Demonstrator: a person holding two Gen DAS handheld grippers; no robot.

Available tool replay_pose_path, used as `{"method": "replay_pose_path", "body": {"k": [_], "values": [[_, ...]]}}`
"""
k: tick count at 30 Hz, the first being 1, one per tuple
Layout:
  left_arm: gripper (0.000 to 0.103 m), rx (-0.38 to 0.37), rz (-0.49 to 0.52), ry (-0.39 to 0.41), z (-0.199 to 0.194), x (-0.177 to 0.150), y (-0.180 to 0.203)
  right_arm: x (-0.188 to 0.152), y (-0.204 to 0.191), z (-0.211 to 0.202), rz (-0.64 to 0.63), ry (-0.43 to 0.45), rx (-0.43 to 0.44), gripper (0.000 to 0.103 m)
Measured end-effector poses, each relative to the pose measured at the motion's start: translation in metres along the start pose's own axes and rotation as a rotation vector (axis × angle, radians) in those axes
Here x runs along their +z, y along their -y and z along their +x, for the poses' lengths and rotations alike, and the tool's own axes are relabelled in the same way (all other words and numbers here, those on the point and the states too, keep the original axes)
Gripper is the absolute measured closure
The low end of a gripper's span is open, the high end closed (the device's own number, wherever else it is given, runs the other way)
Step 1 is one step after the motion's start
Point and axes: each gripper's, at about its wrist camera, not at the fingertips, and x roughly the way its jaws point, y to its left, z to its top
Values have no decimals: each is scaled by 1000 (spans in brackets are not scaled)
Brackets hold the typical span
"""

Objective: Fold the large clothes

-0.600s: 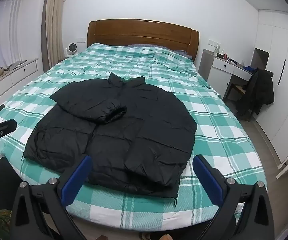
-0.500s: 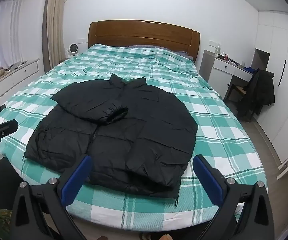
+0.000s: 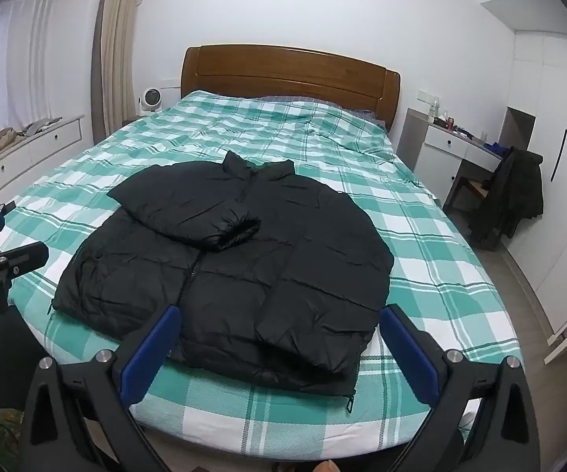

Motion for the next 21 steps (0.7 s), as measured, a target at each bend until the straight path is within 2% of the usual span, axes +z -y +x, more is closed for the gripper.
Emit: {"method": "replay_pose_path", "body": {"k": [21], "values": [[0, 25, -14, -5, 2, -2, -4, 0, -4, 1, -10, 3, 4, 0]]}}
